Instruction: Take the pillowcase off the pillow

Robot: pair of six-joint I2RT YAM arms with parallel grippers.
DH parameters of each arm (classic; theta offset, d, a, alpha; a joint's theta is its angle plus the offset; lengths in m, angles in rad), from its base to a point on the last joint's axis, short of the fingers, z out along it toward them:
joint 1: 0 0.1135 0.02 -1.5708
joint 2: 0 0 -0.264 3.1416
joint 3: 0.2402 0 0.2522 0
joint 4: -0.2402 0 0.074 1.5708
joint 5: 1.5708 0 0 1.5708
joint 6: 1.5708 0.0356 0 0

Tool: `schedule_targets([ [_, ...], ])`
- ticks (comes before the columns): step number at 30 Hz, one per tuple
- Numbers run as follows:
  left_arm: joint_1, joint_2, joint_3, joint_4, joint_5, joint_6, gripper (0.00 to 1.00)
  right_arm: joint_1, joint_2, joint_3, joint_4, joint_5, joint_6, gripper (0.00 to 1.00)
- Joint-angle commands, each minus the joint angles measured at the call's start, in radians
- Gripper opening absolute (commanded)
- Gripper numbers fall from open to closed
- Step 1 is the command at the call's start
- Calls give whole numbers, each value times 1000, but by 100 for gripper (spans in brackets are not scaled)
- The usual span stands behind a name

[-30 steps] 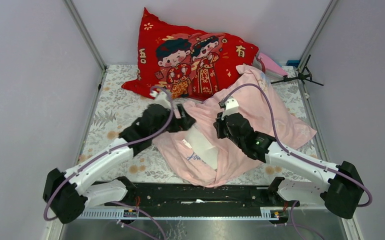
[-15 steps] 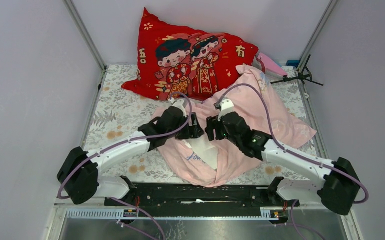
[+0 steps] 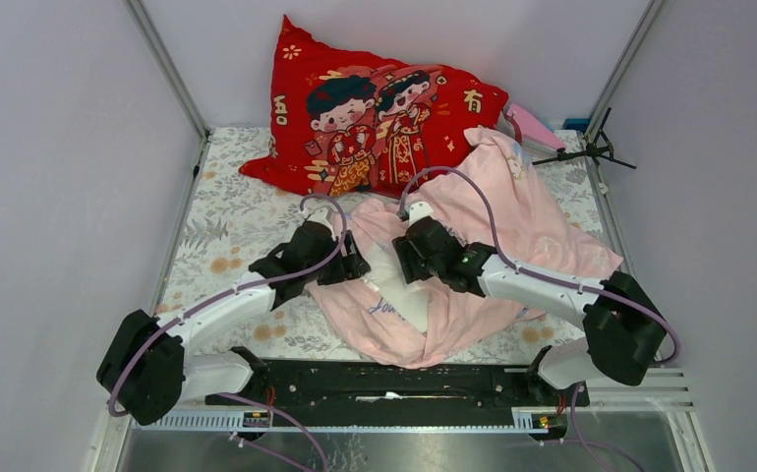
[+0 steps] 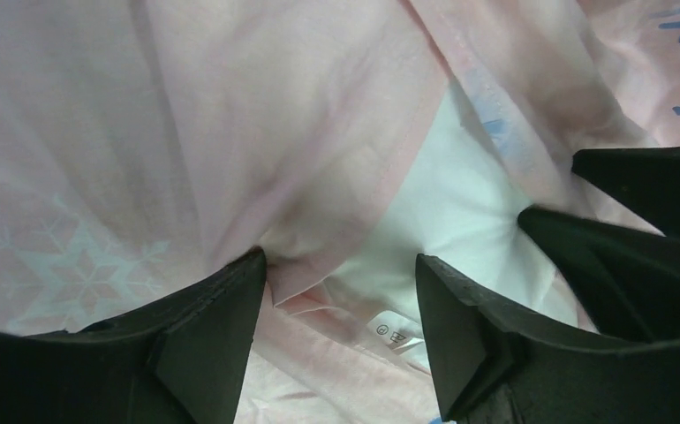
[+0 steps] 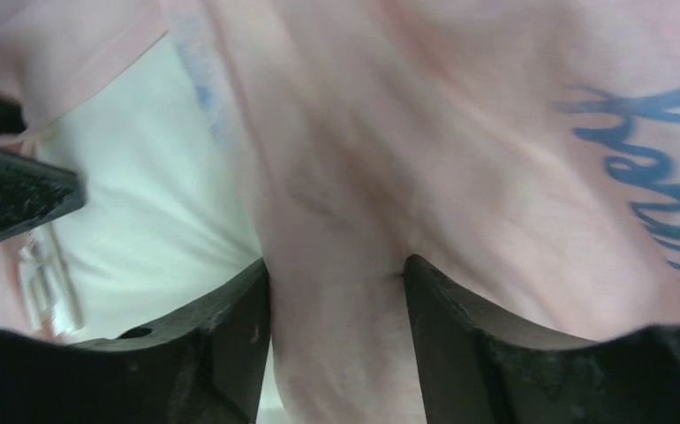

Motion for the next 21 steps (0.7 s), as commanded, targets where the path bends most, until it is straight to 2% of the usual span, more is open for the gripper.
schedule_targets([
  [1, 16, 17, -10, 38, 13, 23, 66, 5, -64, -10, -11, 221, 41, 55],
  [5, 30, 30, -32, 25, -52, 13, 40, 5, -134, -65, 23, 312, 46, 29],
  [8, 57, 35, -73, 42, -89, -11, 20, 5, -162, -82, -1, 461, 97, 12],
  [10, 91, 40, -90, 42, -96, -26, 0, 4, -195, -103, 3, 542, 121, 4],
  [11, 107, 34, -105, 31, -115, -44, 0, 3, -223, -112, 7, 568, 129, 0],
  [16, 193, -70, -210, 97, -90, -57, 0, -3, -282, -125, 32, 551, 101, 0],
  [17, 196, -79, -218, 119, -60, -48, 0, -3, -285, -122, 43, 526, 85, 3],
  [18, 196, -84, -225, 147, -27, -36, 0, -2, -289, -122, 56, 482, 67, 16],
  [19, 196, -87, -232, 175, 35, -29, 0, -4, -292, -117, 73, 385, 41, 44],
  [20, 196, -87, -237, 208, 86, -24, 0, -3, -292, -107, 79, 304, 17, 63],
  [21, 196, -90, -244, 238, 124, -21, 0, -3, -288, -90, 75, 208, 1, 70],
])
